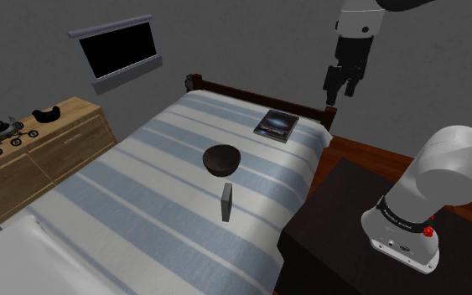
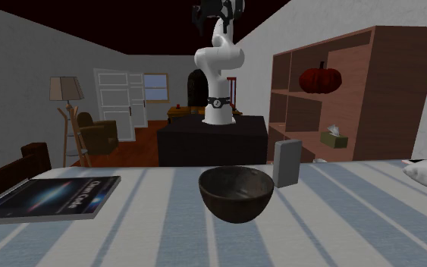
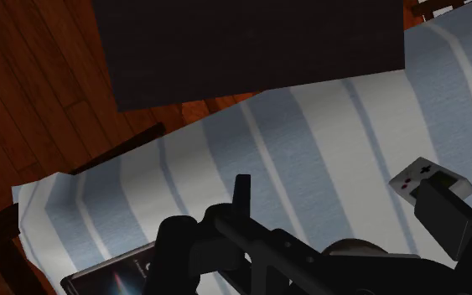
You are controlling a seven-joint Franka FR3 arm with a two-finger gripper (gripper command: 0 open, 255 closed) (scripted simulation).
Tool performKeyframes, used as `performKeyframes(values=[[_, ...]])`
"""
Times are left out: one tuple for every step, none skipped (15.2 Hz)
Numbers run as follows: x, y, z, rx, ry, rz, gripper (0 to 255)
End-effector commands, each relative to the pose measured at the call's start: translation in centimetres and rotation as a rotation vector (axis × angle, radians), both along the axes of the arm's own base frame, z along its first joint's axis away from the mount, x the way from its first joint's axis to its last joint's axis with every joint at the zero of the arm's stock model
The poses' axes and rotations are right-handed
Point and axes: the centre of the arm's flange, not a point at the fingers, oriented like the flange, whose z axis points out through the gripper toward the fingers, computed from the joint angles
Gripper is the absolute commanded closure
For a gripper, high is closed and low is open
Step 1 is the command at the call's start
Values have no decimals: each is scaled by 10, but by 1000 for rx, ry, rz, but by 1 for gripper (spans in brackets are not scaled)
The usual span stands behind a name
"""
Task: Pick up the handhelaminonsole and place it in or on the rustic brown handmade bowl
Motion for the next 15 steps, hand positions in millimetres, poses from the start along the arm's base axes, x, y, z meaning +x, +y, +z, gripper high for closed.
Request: performKeyframes(values=[[0,0,0,0,0,0,0],[6,7,-9,1,2,-11,0],[12,14,-18,2,5,-22,0],[18,22,-28,3,7,-33,0],[24,29,-37,5,10,-43,0],[30,36,-46,6,12,-54,0],[36,43,-55,7,14,-65,0],[43,50,-65,8,17,-76,0],[49,56,-74,9,19,-87,0],[55,63,-83,10,21,-98,0],[62,70,-92,12,24,-109,0],[68,77,-102,13,26,-119,0],[75,83,-111,14,29,-130,0],[81,90,-120,15,31,-141,0],[88,96,-130,16,33,-152,0]])
